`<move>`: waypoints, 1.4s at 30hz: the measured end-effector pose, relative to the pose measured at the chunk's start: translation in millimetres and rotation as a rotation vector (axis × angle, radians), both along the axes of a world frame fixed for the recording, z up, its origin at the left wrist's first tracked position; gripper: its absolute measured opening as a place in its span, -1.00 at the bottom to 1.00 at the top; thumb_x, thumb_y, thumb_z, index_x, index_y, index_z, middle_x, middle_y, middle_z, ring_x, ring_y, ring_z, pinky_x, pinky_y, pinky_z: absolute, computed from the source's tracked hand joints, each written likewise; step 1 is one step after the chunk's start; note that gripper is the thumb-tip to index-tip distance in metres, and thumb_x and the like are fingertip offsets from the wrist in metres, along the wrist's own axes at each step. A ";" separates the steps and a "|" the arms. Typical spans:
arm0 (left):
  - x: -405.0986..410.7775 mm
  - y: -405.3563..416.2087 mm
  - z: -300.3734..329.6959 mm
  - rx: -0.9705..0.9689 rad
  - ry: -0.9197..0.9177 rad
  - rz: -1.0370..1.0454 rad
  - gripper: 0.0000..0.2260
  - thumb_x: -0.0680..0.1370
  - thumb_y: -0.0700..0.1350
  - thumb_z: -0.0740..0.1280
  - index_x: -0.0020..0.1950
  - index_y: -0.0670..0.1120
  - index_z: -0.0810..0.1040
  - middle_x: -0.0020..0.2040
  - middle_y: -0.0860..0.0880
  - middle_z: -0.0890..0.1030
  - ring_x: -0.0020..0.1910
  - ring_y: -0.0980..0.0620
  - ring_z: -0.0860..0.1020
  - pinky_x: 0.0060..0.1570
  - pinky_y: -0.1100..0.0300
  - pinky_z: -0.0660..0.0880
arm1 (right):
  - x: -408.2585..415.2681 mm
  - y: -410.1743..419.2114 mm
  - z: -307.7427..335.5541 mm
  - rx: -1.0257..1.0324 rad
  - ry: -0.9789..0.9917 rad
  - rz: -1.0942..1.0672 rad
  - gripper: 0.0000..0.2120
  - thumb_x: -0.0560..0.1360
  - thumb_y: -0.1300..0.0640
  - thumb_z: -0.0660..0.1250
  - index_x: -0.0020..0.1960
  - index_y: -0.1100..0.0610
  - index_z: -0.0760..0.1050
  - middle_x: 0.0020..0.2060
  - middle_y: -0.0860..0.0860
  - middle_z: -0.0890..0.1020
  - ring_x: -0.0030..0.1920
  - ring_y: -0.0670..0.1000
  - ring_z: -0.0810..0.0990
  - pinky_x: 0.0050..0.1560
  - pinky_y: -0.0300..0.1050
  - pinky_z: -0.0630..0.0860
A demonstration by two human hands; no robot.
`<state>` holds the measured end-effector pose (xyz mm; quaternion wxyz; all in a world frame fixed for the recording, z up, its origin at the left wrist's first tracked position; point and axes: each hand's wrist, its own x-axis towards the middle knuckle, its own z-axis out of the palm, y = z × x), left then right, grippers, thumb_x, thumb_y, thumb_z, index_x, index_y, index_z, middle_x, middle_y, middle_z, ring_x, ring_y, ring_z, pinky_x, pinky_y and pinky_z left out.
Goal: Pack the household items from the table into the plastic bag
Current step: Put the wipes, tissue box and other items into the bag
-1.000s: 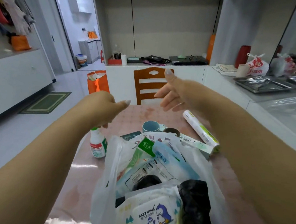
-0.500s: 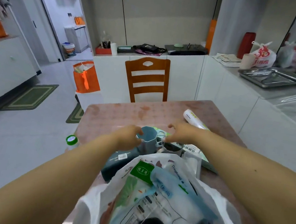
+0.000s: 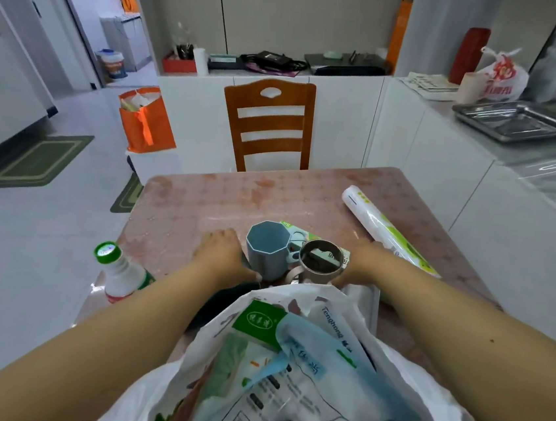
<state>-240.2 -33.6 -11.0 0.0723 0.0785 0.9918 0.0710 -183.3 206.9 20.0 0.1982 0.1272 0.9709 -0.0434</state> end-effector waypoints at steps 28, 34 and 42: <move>35.8 -41.3 73.1 0.331 -0.232 0.171 -0.37 0.11 0.24 0.56 0.04 0.01 0.45 -0.18 0.01 0.58 -0.24 0.04 0.54 -0.44 0.23 0.37 | 75.3 52.3 46.4 -0.735 0.071 -0.695 -0.40 0.31 -0.05 0.44 0.24 0.15 0.35 -0.07 0.19 0.52 -0.14 0.23 0.60 -0.16 0.07 0.59; 65.9 -34.8 174.5 0.764 -0.179 0.193 -0.45 0.20 0.31 0.48 0.00 -0.02 0.53 -0.18 -0.03 0.71 -0.22 -0.03 0.68 -0.31 0.13 0.56 | 91.7 63.4 123.9 -0.928 0.371 -0.736 -0.51 0.35 -0.10 0.43 0.13 0.17 0.42 -0.20 0.16 0.53 -0.35 0.12 0.58 -0.52 -0.18 0.50; 192.0 -6.6 275.1 0.498 -0.346 -0.252 -0.34 0.10 0.44 0.43 0.02 0.05 0.54 -0.19 0.09 0.73 -0.22 0.10 0.70 -0.21 0.17 0.58 | 141.4 37.6 229.0 -1.154 0.611 -0.602 -0.44 0.30 -0.14 0.43 0.18 0.09 0.37 -0.11 0.19 0.61 -0.43 0.13 0.68 -0.50 -0.03 0.57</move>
